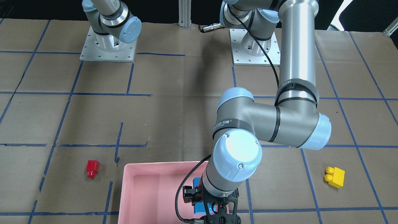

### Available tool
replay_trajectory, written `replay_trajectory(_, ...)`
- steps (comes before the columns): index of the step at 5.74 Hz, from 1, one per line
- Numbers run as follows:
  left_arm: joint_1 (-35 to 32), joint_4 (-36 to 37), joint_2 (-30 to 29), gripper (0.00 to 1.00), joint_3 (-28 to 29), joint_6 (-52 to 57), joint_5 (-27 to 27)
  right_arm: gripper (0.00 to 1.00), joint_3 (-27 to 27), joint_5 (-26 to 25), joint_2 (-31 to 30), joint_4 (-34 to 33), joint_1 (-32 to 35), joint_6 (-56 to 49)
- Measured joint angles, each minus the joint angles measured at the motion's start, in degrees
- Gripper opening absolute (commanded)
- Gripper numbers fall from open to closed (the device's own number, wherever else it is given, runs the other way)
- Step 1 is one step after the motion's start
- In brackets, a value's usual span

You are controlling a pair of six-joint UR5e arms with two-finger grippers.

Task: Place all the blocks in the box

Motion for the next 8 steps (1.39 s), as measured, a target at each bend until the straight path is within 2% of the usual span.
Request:
replay_trajectory(1,-0.07,0.8,-1.03,0.79,-0.6,-0.13,0.46,0.04,-1.39,0.09,0.35,0.94,3.75,3.98)
replay_trajectory(2,-0.18,1.11,-1.33,0.98,-1.21,-0.55,1.07,0.04,-1.95,0.18,0.56,1.18,6.76,7.59)
replay_trajectory(5,-0.26,1.41,1.1,0.99,-1.07,-4.52,0.96,0.04,-4.03,0.49,1.34,1.43,13.29,16.7)
replay_trajectory(7,1.77,-3.89,7.86,0.99,-1.24,-3.53,0.92,0.05,-8.74,0.84,4.06,1.41,22.62,28.34)
replay_trajectory(8,4.44,-7.74,10.69,0.99,-1.55,-0.33,1.04,0.05,-12.23,3.06,6.66,1.28,27.62,34.91)
